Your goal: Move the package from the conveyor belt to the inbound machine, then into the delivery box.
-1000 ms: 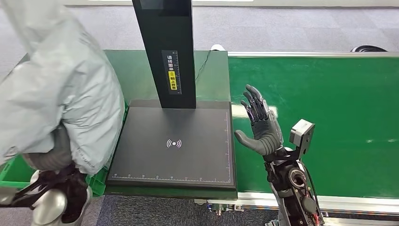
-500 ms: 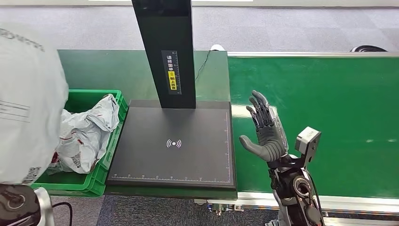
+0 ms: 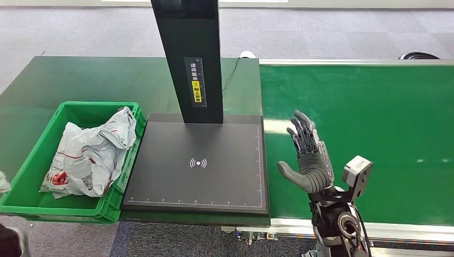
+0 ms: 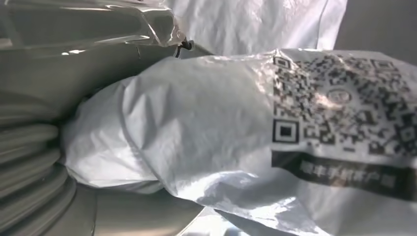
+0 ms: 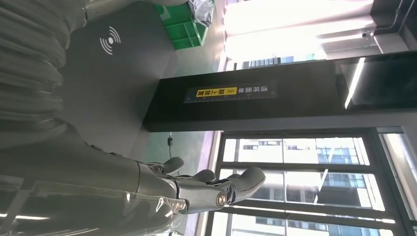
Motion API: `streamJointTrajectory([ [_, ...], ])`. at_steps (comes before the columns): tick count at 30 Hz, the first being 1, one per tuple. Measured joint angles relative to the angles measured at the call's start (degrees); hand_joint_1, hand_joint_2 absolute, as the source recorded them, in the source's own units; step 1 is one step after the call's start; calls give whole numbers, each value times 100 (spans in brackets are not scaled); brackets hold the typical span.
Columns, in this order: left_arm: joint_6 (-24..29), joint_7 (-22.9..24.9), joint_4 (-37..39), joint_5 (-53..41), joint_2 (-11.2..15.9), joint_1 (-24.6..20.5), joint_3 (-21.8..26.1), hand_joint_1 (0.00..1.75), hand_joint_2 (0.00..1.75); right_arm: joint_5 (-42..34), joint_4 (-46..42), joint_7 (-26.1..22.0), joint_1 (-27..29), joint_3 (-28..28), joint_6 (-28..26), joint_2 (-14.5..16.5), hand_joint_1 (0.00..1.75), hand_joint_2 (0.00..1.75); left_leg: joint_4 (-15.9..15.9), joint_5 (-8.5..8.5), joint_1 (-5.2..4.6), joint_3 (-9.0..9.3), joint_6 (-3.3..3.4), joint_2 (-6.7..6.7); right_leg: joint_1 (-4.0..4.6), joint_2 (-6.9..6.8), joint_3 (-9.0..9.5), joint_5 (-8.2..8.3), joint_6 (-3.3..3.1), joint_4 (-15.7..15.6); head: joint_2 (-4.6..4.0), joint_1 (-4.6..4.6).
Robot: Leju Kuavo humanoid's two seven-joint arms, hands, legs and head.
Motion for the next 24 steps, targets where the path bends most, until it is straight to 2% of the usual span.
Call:
streamJointTrajectory([
  [3, -179, 677, 381, -833, 204, 53, -505, 112, 175, 62, -121, 10, 114, -68, 6, 31, 0, 175, 1, 0, 0, 2, 0, -1, 0, 0, 2, 1, 0, 0, 0, 0],
  [6, -496, 1150, 795, -1412, 379, 40, -989, 131, 175, 115, -213, 48, 167, -147, 56, 60, 0, 175, 1, 0, 0, 3, 0, 1, -1, 0, 2, 2, 0, 0, 0, 1],
  [12, -1063, 1917, 1786, -2407, 671, -271, -1845, 141, 175, 172, -260, 118, 179, -245, 202, 104, 0, 175, 1, 0, 0, 4, 0, 1, -1, 1, 3, 3, 0, 0, 0, -1],
  [17, -1240, 2148, 2752, -2785, 951, -629, -2360, 138, 175, 133, -260, 87, 188, -255, 304, 99, 0, 175, 1, 1, 0, 6, 0, 2, 0, 2, 5, 3, -1, 0, 0, 0],
  [18, -1258, 2170, 2921, -2821, 1014, -688, -2441, 121, 175, 125, -260, 82, 188, -255, 317, 97, 0, 175, 1, 1, 0, 6, 0, 2, 0, 2, 6, 3, -1, 0, 0, -1],
  [21, -1284, 2189, 3345, -2874, 1163, -858, -2627, 19, 175, 102, -260, 73, 188, -255, 324, 88, 0, 175, 0, 1, 0, 8, 0, 1, 0, 2, 9, 3, -1, 0, 0, 0],
  [22, -1289, 2188, 3457, -2877, 1204, -912, -2672, 0, 175, 90, -260, 69, 189, -255, 313, 85, 0, 175, 0, 1, 0, 9, 0, 1, 0, 2, 10, 3, -1, 0, 0, 0],
  [24, -1293, 2174, 3651, -2831, 1283, -1026, -2750, 0, 175, 54, -260, 60, 191, -255, 259, 73, 0, 175, 0, 2, 0, 11, 0, 0, 0, 2, 12, 3, -1, 0, 0, 0],
])
